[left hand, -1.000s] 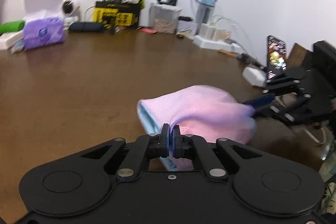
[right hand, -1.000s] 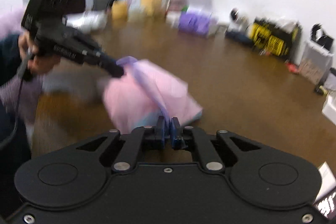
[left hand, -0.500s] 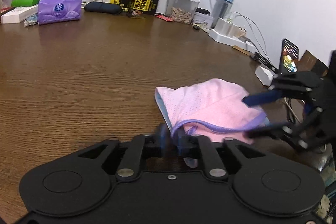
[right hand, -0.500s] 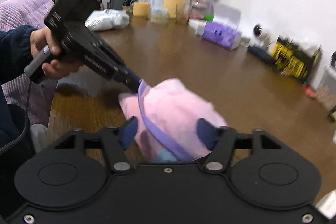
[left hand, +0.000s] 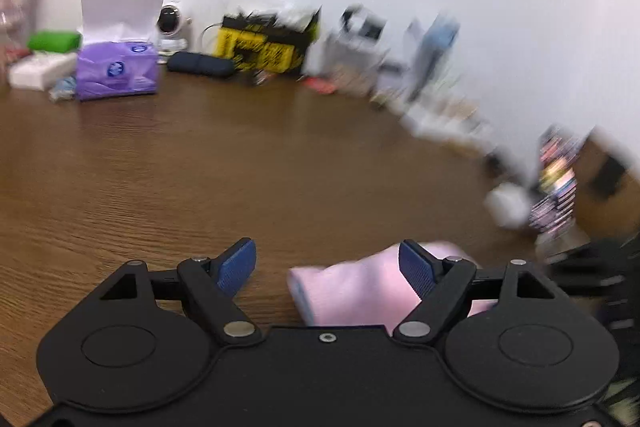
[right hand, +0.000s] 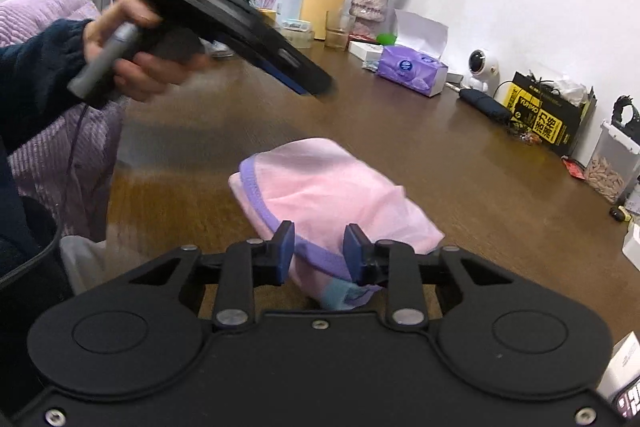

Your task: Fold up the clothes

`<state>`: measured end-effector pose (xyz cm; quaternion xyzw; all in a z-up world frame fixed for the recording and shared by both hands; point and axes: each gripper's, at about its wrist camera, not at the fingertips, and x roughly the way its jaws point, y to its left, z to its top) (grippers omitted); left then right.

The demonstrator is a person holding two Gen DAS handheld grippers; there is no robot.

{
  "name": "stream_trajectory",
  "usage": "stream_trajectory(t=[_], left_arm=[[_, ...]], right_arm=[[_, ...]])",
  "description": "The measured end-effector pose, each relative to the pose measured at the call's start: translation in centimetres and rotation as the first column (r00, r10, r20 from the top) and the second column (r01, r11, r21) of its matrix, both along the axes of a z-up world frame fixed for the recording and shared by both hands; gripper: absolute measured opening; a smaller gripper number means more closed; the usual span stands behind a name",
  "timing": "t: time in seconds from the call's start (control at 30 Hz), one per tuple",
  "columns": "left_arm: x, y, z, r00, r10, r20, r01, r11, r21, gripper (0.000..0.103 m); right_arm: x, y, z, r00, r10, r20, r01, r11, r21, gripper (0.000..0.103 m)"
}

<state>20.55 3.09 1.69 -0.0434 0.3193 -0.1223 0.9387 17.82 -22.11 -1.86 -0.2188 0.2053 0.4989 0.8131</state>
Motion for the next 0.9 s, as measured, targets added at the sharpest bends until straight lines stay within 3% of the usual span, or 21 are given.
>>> stream_trajectory(t=[0.07, 0.17, 0.23, 0.37, 0.47, 0.6, 0.73, 0.8, 0.9], left_arm=[[-0.2, -1.4, -1.0, 1.000, -0.030, 0.000, 0.030, 0.997, 0.069, 0.077], [-1.3, -1.8, -1.8, 0.997, -0.078, -0.013, 0.079, 0.993, 0.086, 0.077], [-2.2, -1.5, -2.1, 0.994, -0.112, -0.020, 0.113, 0.990, 0.088, 0.078], [-3.7, -1.0, -2.9, 0.981, -0.191, -0.032, 0.193, 0.975, 0.105, 0.078], [-3.5, -1.0, -3.5, 0.983, -0.179, -0.046, 0.183, 0.978, 0.100, 0.080], [-3.2, -0.6, -3.6, 0.984, -0.169, -0.055, 0.174, 0.980, 0.098, 0.080], [-3.6, 1.8, -2.5, 0.975, -0.219, -0.032, 0.218, 0.975, -0.039, 0.081], [-2.9, 3.2, -1.6, 0.982, -0.190, -0.022, 0.186, 0.975, -0.121, 0.081], [-0.9, 3.9, -1.4, 0.995, -0.097, -0.030, 0.093, 0.989, -0.118, 0.081]], right_arm=[[-0.3, 0.5, -0.2, 1.000, 0.001, -0.011, -0.001, 1.000, -0.021, 0.035], [-1.3, 0.2, -0.2, 1.000, 0.007, 0.010, -0.006, 0.998, -0.058, 0.059], [-1.8, -0.2, 0.2, 0.999, 0.013, 0.038, -0.011, 0.998, -0.055, 0.064], [-0.2, -1.4, 2.1, 0.998, -0.052, 0.033, 0.049, 0.996, 0.079, 0.082], [3.2, -0.4, 2.1, 0.992, -0.114, -0.047, 0.120, 0.980, 0.158, 0.082], [6.1, 1.8, 0.4, 0.976, -0.169, -0.135, 0.177, 0.983, 0.051, 0.082], [5.9, 1.2, -0.5, 0.955, -0.207, -0.214, 0.218, 0.976, 0.027, 0.082], [5.4, 0.8, -0.7, 0.943, -0.234, -0.235, 0.247, 0.969, 0.026, 0.084], [4.3, 0.3, -1.1, 0.931, -0.273, -0.242, 0.290, 0.956, 0.036, 0.085]])
